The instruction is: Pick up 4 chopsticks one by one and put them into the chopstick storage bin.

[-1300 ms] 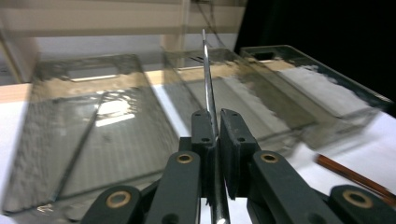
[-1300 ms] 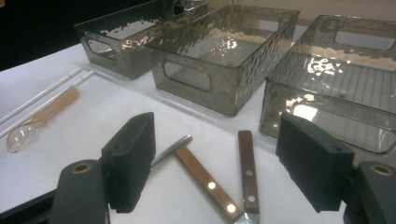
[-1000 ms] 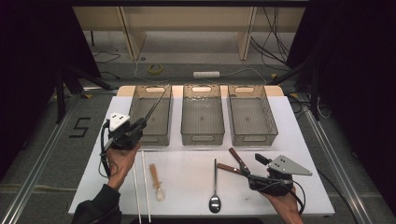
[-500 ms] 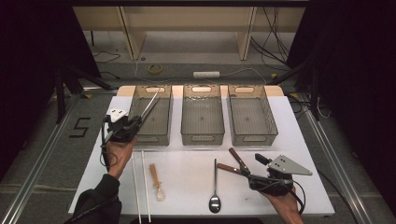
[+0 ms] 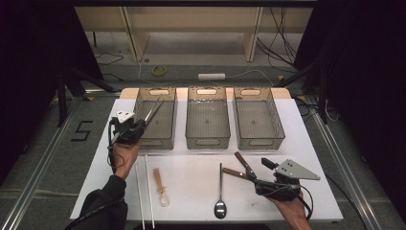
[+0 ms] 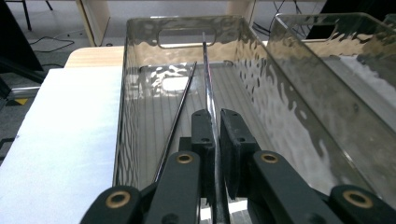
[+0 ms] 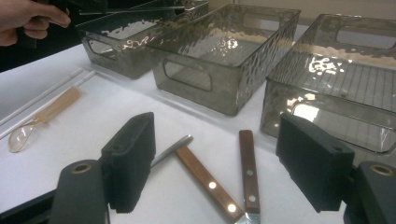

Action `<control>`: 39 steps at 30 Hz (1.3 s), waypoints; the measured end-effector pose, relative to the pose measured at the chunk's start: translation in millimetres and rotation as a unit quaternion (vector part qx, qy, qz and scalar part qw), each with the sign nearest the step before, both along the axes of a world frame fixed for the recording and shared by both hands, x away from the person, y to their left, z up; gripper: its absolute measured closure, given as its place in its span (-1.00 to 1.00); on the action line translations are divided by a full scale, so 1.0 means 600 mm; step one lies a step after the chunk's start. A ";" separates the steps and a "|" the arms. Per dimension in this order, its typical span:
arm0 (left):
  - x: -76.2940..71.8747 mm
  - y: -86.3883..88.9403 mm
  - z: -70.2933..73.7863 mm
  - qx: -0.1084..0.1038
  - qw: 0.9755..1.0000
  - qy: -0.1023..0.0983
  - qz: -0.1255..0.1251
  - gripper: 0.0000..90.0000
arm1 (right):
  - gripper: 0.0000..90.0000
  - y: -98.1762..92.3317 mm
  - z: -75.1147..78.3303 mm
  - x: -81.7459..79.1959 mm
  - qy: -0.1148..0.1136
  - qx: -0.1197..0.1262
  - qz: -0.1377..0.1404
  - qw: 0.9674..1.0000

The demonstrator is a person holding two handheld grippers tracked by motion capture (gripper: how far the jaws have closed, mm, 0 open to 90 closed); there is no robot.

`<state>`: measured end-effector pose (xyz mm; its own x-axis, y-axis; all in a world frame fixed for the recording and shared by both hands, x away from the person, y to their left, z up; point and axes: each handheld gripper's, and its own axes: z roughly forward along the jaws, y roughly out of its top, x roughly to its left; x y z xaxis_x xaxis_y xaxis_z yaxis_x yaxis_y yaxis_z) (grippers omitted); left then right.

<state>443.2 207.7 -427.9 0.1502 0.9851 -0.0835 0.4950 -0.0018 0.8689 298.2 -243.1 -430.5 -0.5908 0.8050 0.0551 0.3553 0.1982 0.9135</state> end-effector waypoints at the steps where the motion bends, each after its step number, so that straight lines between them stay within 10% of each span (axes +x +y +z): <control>1: 0.001 0.000 -0.002 -0.001 1.000 0.002 0.001 0.87 | -0.35 0.000 0.000 0.000 0.000 0.000 0.000 1.000; 17: 0.032 0.001 -0.015 0.013 0.999 0.045 0.010 0.84 | -0.35 0.000 0.000 0.000 0.001 0.000 0.002 1.000; 25: 0.028 0.010 0.010 0.001 1.000 0.019 0.016 0.38 | -0.35 0.000 0.000 0.000 0.000 0.002 0.004 1.000; 39: -0.047 0.008 0.041 -0.014 0.999 0.044 0.006 -0.16 | -0.35 0.000 0.001 0.000 0.000 0.002 0.003 1.000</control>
